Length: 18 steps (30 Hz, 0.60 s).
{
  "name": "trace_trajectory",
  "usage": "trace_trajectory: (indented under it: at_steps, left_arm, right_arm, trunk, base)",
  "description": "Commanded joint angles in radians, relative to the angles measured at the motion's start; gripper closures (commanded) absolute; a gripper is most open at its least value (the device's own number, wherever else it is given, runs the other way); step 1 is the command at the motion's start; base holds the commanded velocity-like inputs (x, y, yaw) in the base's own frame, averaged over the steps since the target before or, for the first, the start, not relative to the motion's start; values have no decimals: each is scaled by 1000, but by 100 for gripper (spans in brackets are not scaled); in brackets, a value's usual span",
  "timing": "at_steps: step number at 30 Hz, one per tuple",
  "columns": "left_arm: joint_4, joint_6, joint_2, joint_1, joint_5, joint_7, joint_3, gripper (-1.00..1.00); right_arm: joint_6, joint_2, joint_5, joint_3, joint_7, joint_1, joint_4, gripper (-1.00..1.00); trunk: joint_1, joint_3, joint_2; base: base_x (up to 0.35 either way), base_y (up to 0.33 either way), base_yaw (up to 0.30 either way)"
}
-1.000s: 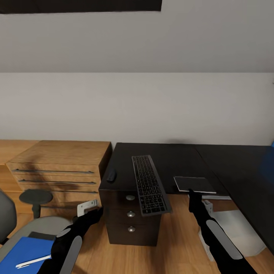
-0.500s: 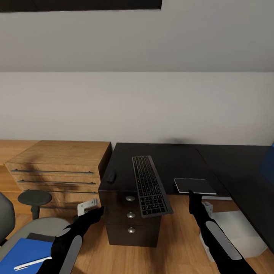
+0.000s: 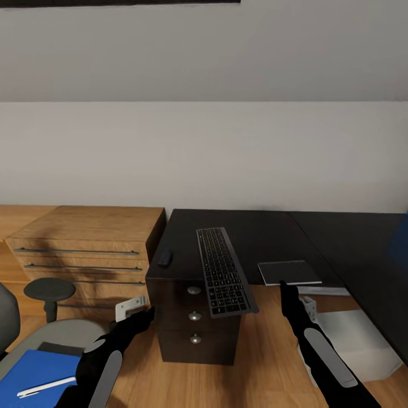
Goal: In the bedroom, organize the workspace by keeping the computer under the desk, ensuring the monitor is on the desk, placing the keyboard on the desk next to the monitor, placing the mouse on the desk next to the keyboard, moving the folder from the swivel chair onto the desk next to the mouse, stacking the notebook on top of the folder with the pen on top of the notebook, and positioning the swivel chair next to the desk.
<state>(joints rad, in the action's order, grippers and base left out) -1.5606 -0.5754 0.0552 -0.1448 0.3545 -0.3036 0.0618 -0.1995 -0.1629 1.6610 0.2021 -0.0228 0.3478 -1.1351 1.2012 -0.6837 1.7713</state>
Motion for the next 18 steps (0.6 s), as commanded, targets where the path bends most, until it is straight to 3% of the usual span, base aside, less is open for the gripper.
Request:
trace_trajectory:
  at_steps: [1,9,13,14,18]
  left_arm:
    - [-1,-3,0,-1,11,-9,1,-100]
    - [-1,-3,0,-1,11,-9,1,-100]
    - [-1,-3,0,-1,11,-9,1,-100]
    - [4,-3,6,-1,13,-11,2,-100]
    - [-1,-3,18,0,13,-11,1,-100]
  right_arm:
    - [-9,-1,23,7,-2,0,23,100]
    - [-5,-2,24,4,0,0,22,100]
    - [-4,-2,25,5,1,0,21,100]
    - [-1,2,10,4,-6,-1,-24,100]
    - [-2,5,-26,3,-5,-1,-23,100]
  trunk:
    - [4,-4,8]
    - [35,-29,64]
    - [35,-29,64]
    - [35,-29,64]
    - [35,-29,64]
  base:
    - [0,0,0]
    - [0,0,0]
    - [0,0,0]
    - [0,0,0]
    - [0,0,0]
